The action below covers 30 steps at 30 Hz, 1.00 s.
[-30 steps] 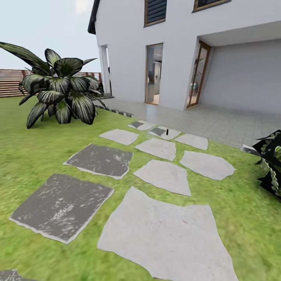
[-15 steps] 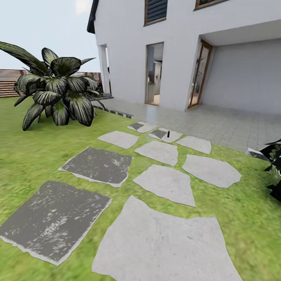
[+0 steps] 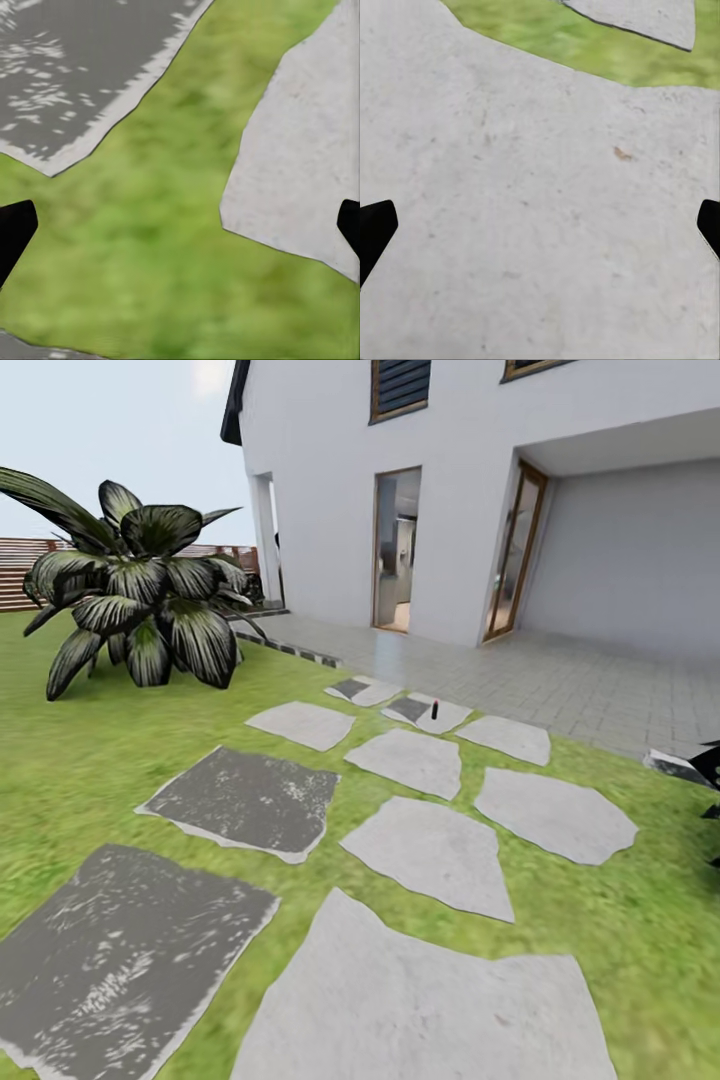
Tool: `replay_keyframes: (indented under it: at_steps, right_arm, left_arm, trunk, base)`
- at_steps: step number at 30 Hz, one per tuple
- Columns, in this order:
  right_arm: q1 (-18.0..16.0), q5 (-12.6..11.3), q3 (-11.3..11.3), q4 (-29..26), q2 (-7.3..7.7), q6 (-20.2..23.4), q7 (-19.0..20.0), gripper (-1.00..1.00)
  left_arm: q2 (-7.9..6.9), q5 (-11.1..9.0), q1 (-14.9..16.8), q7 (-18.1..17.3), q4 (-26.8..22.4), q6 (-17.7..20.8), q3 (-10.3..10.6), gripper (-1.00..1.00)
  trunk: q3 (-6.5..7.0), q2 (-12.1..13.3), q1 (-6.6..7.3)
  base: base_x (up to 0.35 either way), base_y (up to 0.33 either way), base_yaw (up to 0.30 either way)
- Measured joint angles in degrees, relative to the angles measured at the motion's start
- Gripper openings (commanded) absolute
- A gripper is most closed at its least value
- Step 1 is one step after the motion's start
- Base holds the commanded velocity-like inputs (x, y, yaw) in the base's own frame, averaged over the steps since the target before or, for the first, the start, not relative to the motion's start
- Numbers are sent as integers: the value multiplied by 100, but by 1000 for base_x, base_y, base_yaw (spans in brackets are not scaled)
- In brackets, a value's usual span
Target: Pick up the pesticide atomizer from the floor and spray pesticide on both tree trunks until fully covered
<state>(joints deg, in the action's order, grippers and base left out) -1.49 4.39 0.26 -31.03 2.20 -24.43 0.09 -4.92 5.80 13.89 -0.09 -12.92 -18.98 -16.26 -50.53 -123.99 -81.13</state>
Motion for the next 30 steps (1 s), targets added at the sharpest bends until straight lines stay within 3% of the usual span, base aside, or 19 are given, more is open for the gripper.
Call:
replay_keyframes:
  at_steps: [30]
  right_arm:
    - [0,0,0,0,0,0,0,100]
  left_arm:
    - [0,-3,0,0,0,0,-4,100]
  trunk:
    - [0,0,0]
  base:
    - [340,0,0]
